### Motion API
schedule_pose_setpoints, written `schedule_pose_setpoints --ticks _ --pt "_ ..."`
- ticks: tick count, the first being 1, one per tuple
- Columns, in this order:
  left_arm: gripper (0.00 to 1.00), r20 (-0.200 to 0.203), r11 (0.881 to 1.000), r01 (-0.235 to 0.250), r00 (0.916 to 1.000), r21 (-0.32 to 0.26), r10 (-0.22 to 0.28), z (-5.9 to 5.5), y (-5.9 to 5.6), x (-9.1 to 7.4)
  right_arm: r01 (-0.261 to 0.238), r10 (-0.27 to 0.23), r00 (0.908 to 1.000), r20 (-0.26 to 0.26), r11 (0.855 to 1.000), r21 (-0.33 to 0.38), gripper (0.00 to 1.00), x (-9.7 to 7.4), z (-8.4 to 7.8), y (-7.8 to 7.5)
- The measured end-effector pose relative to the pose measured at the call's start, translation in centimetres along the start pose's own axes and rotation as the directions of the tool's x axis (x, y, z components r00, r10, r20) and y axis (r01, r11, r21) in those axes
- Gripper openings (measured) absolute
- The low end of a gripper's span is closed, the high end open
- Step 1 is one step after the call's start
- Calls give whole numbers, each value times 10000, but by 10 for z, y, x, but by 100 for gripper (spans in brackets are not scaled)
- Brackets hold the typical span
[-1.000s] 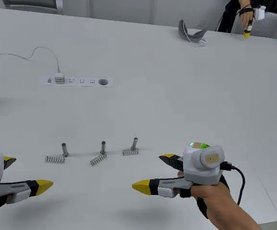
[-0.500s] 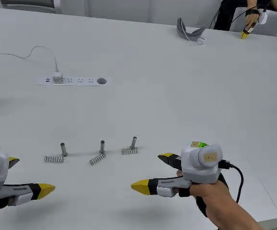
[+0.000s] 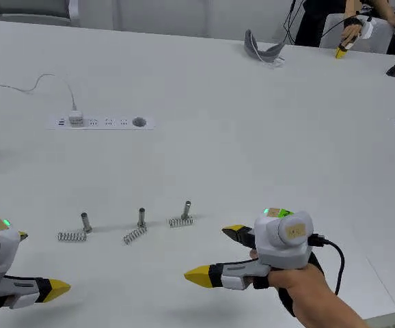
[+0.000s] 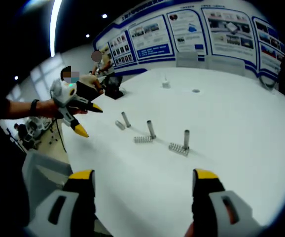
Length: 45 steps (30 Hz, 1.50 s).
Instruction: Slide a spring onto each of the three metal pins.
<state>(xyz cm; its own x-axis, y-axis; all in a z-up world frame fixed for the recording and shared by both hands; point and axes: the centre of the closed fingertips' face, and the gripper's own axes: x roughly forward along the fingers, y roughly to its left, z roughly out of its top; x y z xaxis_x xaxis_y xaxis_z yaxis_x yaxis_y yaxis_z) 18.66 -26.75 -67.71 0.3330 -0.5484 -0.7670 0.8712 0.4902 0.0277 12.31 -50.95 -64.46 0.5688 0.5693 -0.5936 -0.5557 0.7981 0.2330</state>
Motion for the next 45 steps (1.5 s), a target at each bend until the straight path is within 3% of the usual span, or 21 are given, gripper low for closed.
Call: schedule_pose_setpoints --ticks 10,17,25,32,39,44,45 --pt "71 -306 9935 602 9979 970 -574 9 8 21 16 -16 10000 10 10000 2 82 -2 0 2" --pt "63 -396 9942 707 9969 811 -676 9 21 38 26 -26 10000 -7 10000 42 82 -3 -3 2" --pt "53 -191 9962 725 9972 483 -717 12 29 52 50 -49 10000 -58 9999 121 82 -5 -8 1" --pt "40 -32 9953 869 9962 420 -868 14 26 63 108 -107 9999 -50 9998 171 81 -8 -8 -2" --pt "26 -131 9955 763 9970 553 -757 10 27 70 139 -138 9999 -84 9998 162 81 -9 -9 -3" --pt "20 -475 9947 751 9963 701 -719 1 25 72 126 -124 9999 -121 9998 173 81 -8 -10 -3" --pt "18 -359 9948 777 9965 654 -755 2 25 71 129 -126 9998 -134 9998 171 81 -8 -11 -3"
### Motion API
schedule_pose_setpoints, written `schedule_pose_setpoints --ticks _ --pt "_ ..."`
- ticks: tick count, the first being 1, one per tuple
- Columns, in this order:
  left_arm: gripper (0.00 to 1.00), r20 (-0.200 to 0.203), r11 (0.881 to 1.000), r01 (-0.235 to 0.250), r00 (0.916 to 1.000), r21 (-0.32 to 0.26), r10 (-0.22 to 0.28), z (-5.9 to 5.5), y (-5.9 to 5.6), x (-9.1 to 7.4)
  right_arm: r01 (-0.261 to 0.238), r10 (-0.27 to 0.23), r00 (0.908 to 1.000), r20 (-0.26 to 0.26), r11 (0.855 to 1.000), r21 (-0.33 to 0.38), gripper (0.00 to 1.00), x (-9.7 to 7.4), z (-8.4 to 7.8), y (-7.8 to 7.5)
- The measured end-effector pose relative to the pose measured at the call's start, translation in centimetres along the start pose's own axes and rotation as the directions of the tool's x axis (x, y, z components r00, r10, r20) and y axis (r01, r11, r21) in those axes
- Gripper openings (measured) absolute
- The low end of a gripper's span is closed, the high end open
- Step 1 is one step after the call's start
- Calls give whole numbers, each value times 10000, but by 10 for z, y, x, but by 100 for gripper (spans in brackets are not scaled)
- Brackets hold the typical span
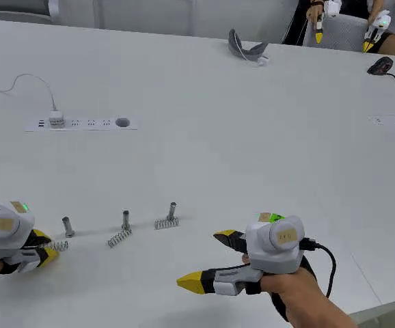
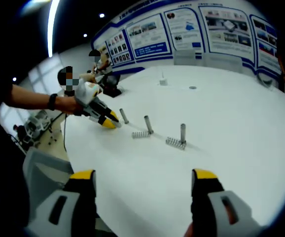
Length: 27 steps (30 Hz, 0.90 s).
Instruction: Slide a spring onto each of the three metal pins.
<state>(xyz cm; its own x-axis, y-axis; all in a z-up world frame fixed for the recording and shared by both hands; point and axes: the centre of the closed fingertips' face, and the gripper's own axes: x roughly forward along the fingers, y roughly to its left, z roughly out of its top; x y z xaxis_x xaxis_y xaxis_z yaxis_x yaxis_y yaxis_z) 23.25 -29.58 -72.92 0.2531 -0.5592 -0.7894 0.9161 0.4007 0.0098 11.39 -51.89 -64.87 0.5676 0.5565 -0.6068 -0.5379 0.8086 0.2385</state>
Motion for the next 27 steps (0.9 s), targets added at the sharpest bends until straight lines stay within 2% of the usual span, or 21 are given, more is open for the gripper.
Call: schedule_pose_setpoints --ticks 2,5,12,17,24,27 --pt "17 -42 10000 -36 10000 -22 36 -1 -1 -1 -10 10 10000 -10 10000 8 81 0 0 0" --pt "15 -331 9990 -60 9994 450 75 -3 -2 -3 -31 31 10000 -28 10000 0 81 1 0 1" --pt "11 -707 9990 96 9975 440 -65 -9 -4 -6 -102 102 9999 -18 9999 -56 81 4 2 6" --pt "10 -956 9992 387 9947 87 -377 -15 -17 -10 -197 195 9998 -94 9996 -206 81 5 3 11" --pt "10 -817 9990 411 9958 -175 -424 -21 -34 -18 -362 361 9993 -94 9991 -211 80 6 4 17" --pt "10 -674 9988 428 9967 -242 -444 -20 -40 -22 -412 410 9991 -103 9990 -194 80 7 4 19"
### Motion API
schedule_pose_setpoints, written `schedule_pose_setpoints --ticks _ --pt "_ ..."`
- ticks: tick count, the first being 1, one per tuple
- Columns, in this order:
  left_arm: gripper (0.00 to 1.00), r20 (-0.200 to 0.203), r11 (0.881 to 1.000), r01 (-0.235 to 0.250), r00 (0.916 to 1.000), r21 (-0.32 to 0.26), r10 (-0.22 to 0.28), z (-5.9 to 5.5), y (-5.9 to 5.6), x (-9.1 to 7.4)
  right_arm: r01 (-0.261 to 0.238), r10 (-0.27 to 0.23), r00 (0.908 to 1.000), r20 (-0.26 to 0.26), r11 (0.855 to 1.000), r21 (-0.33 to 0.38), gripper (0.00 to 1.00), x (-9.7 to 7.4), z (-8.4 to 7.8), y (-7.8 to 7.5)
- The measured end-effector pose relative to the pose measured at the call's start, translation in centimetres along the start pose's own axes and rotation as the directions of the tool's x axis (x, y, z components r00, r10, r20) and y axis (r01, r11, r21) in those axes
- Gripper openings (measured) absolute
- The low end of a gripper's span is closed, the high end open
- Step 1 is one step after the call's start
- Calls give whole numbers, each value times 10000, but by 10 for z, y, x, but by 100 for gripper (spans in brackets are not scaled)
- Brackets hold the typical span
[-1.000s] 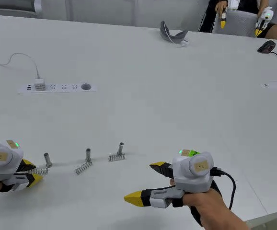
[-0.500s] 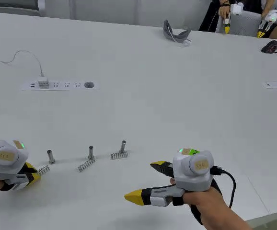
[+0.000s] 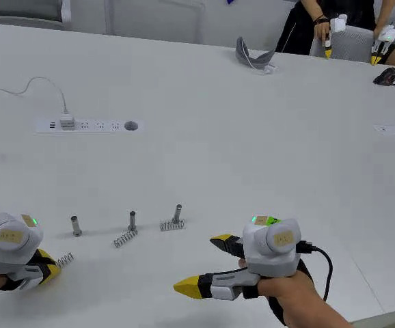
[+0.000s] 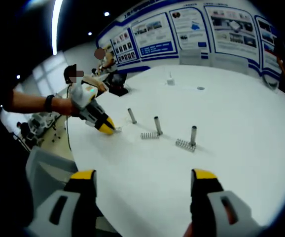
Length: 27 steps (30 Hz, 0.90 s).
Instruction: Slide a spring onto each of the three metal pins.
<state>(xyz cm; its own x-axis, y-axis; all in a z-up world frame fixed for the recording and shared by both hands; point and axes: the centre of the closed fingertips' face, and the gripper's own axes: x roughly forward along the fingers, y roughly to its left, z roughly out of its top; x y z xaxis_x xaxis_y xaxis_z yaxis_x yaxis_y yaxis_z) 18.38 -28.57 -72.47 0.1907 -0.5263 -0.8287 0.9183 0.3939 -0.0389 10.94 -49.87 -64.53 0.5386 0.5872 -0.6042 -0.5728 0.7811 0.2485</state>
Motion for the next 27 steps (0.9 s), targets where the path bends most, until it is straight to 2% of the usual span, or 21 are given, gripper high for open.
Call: schedule_pose_setpoints --ticks 4,11,15,20,27 --pt "10 191 10000 -12 9998 -66 13 3 -6 -5 -72 72 10000 -36 10000 -10 79 2 -1 3" --pt "10 798 9993 -13 9968 -385 44 18 -15 -15 -231 230 9997 75 9997 19 79 3 2 8" --pt "10 1154 9985 77 9933 -539 -14 27 -25 -22 -367 366 9992 159 9993 68 78 4 4 11" --pt "10 1396 9984 106 9902 -556 -27 34 -34 -27 -510 509 9985 177 9987 50 78 5 4 16" --pt "10 1910 9979 -4 9815 -642 127 50 -38 -36 -667 666 9976 162 9978 60 77 8 3 22"
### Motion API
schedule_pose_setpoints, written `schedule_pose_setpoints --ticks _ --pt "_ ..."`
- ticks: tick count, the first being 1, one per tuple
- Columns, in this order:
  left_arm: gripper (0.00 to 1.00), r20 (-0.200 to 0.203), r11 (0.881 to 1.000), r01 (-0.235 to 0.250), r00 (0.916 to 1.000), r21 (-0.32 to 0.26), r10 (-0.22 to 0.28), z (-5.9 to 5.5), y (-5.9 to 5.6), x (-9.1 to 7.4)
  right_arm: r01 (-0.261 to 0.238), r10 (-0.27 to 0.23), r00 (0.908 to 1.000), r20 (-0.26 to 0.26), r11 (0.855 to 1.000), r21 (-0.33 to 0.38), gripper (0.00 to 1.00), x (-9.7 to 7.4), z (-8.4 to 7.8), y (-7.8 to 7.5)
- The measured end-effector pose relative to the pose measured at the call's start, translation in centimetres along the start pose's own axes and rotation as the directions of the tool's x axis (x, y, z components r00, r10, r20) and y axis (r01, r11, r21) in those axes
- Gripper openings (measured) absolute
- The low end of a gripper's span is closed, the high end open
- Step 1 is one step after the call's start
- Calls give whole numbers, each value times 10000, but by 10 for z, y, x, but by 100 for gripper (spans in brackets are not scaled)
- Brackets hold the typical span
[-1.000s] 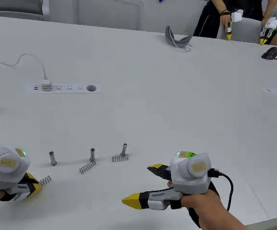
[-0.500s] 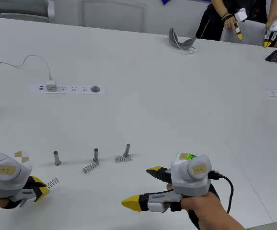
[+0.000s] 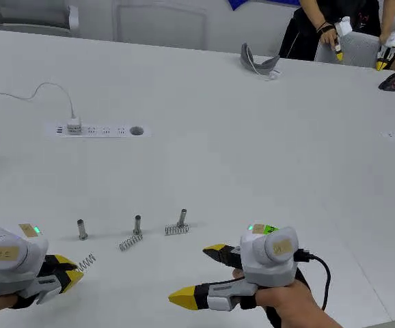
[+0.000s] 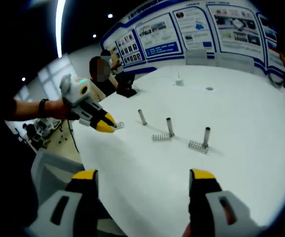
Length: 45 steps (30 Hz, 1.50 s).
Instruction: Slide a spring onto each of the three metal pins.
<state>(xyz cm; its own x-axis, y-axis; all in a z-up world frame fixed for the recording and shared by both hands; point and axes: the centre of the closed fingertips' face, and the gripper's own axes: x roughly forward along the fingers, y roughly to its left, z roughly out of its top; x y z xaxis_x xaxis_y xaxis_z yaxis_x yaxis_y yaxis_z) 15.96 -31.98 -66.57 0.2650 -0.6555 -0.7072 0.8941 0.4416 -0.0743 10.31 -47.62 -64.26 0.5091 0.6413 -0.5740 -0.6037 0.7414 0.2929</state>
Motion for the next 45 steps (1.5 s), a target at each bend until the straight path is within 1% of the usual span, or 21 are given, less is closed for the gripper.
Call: schedule_pose_setpoints --ticks 3,6,9,11,15,20,23,27,30,33,35,39,45 --pt "10 204 10000 -16 9998 18 16 8 -2 -1 -65 64 9999 93 9999 84 75 1 2 1" --pt "10 327 10000 46 9995 35 -47 13 -7 -2 -206 198 9995 254 9993 311 75 3 4 4" --pt "10 557 10000 61 9984 -37 -59 18 -8 -1 -275 266 9992 286 9991 329 74 5 5 7" --pt "10 661 10000 77 9978 -48 -74 21 -12 -2 -352 344 9990 271 9989 300 73 6 5 10" --pt "10 779 9999 111 9969 95 -118 24 -13 1 -543 533 9981 320 9981 307 71 9 8 14" --pt "10 938 9995 182 9954 243 -204 32 -21 0 -714 700 9966 426 9970 310 68 11 13 17" --pt "10 1068 9992 219 9940 330 -253 38 -25 -1 -870 846 9948 575 9954 407 66 11 19 19" --pt "10 1152 9981 346 9925 518 -404 43 -33 -1 -1033 986 9916 835 9932 529 62 11 27 21" --pt "10 1215 9971 447 9912 613 -519 48 -39 1 -1254 1178 9872 1076 9898 671 56 11 33 24" --pt "10 1282 9955 570 9895 756 -663 54 -47 2 -1547 1435 9809 1315 9848 794 48 11 40 29" --pt "10 1321 9945 653 9883 819 -758 57 -51 3 -1631 1506 9787 1395 9832 824 44 12 43 31" --pt "10 1383 9911 852 9854 1022 -989 64 -61 4 -1818 1676 9744 1500 9795 869 39 14 47 34" --pt "10 1382 9824 1203 9804 1426 -1401 70 -81 7 -2072 1895 9681 1636 9733 984 33 15 51 39"
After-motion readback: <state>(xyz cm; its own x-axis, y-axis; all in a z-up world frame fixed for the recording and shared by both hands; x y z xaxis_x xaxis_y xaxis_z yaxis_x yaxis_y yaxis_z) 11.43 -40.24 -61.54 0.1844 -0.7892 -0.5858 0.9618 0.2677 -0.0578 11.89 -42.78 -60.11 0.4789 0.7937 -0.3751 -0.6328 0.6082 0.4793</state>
